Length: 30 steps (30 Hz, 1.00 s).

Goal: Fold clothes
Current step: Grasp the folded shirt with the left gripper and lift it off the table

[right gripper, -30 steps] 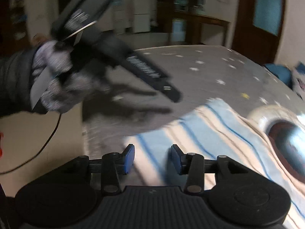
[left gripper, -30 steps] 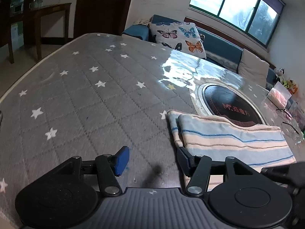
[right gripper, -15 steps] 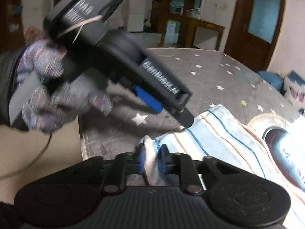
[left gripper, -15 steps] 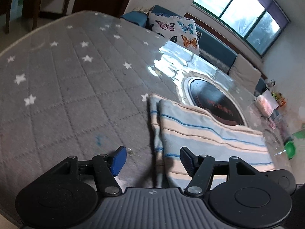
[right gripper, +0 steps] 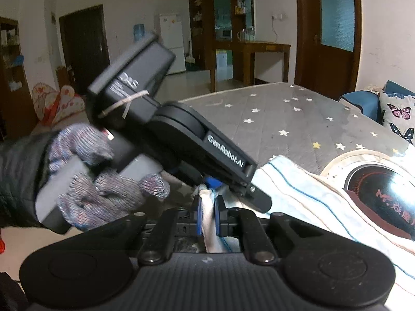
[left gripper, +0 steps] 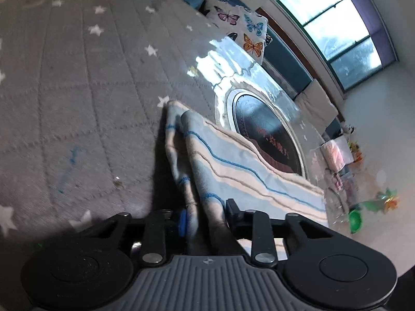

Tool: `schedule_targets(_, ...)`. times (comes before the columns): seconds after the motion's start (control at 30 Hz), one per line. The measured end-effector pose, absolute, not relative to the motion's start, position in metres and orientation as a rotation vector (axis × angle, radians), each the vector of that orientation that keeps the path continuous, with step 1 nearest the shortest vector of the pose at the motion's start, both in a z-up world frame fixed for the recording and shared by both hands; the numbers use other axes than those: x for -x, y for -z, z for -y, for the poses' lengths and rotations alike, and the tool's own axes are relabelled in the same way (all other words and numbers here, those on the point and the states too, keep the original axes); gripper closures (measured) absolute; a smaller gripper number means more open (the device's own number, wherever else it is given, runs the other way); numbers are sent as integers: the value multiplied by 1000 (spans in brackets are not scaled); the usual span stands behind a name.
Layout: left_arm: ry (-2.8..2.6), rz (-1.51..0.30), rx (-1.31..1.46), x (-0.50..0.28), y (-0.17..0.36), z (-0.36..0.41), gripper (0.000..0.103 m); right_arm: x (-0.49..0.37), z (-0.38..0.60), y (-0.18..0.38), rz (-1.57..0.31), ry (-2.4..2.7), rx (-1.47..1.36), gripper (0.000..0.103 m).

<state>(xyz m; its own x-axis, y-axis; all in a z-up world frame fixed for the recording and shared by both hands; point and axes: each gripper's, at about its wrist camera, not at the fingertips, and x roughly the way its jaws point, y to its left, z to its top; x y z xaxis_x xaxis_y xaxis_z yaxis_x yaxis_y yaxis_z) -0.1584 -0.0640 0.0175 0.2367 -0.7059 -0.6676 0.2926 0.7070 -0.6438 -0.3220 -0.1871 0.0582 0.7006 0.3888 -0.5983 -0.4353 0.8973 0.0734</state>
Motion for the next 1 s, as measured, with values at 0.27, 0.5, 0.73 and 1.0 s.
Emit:
schedule_targets(0.27,710,-1122,421,158,-20,63,90,322,222,-60,-663,-444,-33,86)
schedule_targets(0.5,721,-1107,417,159,-24,65,91,306,293,-47,-689,-162,-48,86)
schedule_targets(0.73,743,-1079,404,160,-34,68,91,265,329,-12,-754,48,3,87)
schedule_targets(1.0,776,-1040,385,163,-49,73,92,251,326,1,-739,101,41,87)
